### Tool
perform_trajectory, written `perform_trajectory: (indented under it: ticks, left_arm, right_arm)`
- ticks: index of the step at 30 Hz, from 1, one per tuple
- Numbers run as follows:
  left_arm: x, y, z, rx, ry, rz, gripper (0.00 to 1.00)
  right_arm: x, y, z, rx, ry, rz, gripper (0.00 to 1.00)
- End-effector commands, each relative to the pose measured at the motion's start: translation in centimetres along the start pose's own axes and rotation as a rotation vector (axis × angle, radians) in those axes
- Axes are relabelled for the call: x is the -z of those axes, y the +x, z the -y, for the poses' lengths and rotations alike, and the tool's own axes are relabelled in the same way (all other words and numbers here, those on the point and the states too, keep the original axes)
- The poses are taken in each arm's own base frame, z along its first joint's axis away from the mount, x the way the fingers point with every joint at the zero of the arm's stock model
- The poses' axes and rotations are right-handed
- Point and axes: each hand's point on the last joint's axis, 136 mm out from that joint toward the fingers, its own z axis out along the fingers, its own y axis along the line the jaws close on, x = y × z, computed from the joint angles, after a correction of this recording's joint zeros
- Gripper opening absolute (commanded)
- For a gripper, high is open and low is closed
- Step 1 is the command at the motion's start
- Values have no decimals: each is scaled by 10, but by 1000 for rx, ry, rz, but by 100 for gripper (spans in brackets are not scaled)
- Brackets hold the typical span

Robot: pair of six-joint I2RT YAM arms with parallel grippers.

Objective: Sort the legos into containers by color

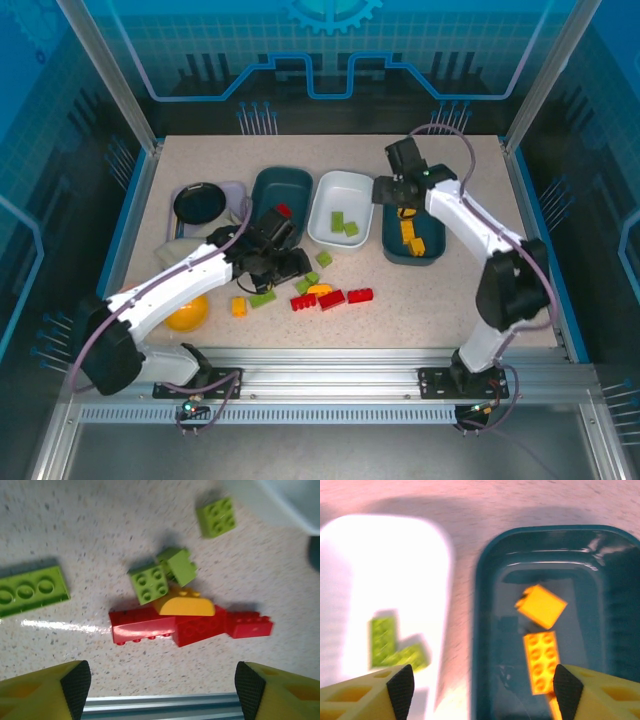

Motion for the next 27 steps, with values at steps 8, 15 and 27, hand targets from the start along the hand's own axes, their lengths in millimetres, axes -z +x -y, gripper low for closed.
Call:
perform_trajectory:
  ticks: [8, 15, 27]
  left_arm:
    - [-55, 42, -17, 85, -89, -226, 86]
    - [-72, 46, -16, 90, -148, -237, 86]
    - [-81, 40, -4, 53, -152, -211, 86]
  right_arm:
    - [70, 119, -48, 177, -243, -37, 84]
    - [84, 183, -46, 202, -400, -108, 85]
    - [88, 199, -38, 192, -436, -126, 86]
